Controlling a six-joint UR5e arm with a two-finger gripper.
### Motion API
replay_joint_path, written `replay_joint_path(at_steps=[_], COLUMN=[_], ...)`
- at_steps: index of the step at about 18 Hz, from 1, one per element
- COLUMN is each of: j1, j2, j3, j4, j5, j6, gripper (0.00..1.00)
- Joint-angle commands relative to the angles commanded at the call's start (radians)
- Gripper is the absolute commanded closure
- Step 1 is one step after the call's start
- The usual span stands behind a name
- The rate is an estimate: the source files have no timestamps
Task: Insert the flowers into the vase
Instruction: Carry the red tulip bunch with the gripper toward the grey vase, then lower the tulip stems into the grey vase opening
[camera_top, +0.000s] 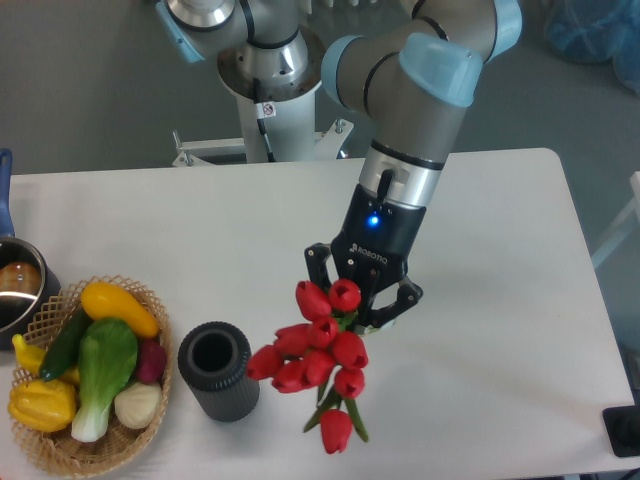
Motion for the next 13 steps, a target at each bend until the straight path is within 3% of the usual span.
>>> replay_joint_path(at_steps=[10,13], j1=[-0.006,-0.021], j2=[0.008,0.008], j3=[0.049,0.058], j4=[-0.002,0.000], j5=[-0.008,-0.067], j6=[-0.077,-0.083], gripper=[1.00,1.00])
